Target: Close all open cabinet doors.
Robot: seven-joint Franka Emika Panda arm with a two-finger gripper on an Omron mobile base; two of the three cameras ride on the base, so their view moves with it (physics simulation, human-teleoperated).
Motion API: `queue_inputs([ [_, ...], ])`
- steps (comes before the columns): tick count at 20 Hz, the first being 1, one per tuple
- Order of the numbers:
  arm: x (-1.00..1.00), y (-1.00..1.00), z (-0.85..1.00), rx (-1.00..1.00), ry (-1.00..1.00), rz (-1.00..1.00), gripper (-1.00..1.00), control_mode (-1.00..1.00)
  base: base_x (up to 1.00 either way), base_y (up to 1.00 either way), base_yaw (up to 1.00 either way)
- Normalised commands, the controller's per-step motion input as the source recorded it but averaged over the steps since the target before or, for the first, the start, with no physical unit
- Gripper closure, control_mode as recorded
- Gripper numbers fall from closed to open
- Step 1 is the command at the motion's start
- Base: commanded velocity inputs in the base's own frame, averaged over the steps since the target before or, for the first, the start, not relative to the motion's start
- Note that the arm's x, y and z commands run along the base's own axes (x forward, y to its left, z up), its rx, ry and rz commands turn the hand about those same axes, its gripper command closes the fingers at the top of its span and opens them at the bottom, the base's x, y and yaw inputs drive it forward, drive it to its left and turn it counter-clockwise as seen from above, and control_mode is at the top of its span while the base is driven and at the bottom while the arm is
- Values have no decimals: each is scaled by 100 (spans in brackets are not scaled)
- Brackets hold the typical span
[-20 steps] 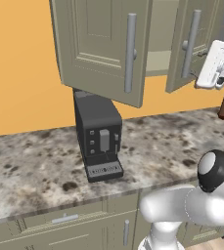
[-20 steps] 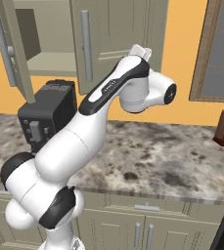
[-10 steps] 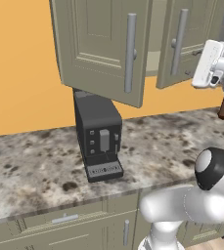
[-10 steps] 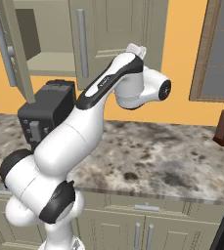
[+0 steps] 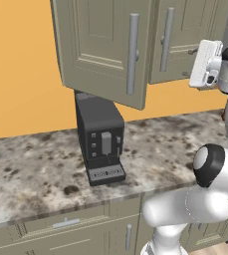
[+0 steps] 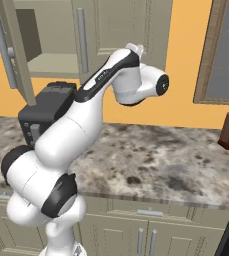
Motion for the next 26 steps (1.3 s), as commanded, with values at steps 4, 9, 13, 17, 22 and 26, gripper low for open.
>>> queue_inputs([
  [4,50,56,-18,-9,1,0,-100,-100,0,0,0],
  [9,46,44,-19,-7,2,0,-100,-100,0,0,0],
  [13,44,35,-21,-3,1,0,-100,-100,0,0,0],
  [17,43,35,-25,-4,0,-1,-100,-100,0,0,0],
  [22,4,18,-21,-4,0,-2,-100,-100,0,0,0],
  [26,-64,-1,-7,0,-10,0,-100,-100,0,0,0],
])
